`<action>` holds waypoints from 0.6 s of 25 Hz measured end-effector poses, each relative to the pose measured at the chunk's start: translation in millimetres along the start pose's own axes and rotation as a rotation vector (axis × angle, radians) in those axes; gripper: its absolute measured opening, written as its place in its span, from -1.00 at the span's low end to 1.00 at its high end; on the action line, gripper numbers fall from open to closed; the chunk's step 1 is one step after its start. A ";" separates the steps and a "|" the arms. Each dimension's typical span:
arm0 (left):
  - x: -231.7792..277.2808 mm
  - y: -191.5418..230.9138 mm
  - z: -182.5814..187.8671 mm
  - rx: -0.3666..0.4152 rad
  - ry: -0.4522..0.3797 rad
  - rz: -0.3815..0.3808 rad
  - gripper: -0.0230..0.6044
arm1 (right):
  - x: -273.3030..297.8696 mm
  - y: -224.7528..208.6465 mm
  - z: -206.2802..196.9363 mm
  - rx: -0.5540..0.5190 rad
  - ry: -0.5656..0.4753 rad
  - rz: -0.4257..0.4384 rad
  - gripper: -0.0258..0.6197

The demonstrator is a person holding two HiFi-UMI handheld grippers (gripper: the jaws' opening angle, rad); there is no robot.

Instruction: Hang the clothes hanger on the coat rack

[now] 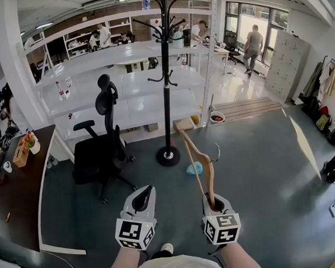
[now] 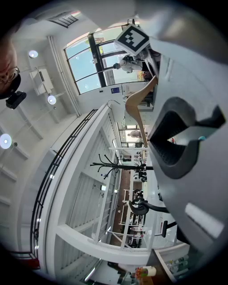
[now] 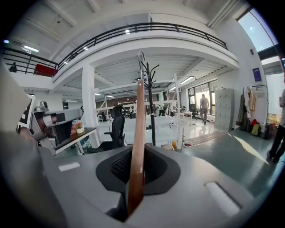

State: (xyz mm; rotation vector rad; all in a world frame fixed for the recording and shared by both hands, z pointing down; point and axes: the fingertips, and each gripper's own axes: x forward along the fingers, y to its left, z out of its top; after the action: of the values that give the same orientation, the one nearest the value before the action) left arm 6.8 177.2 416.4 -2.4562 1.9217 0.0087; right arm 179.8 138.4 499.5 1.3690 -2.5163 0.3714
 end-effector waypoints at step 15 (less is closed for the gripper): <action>12.1 6.8 -5.8 0.007 0.012 -0.018 -0.93 | 8.8 -3.6 3.2 0.012 -0.003 -0.021 -0.77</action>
State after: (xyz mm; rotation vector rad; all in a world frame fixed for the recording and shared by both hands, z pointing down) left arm 3.1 163.7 421.9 -2.4748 1.9008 -0.0127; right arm 177.9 128.6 499.9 1.4011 -2.5039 0.3811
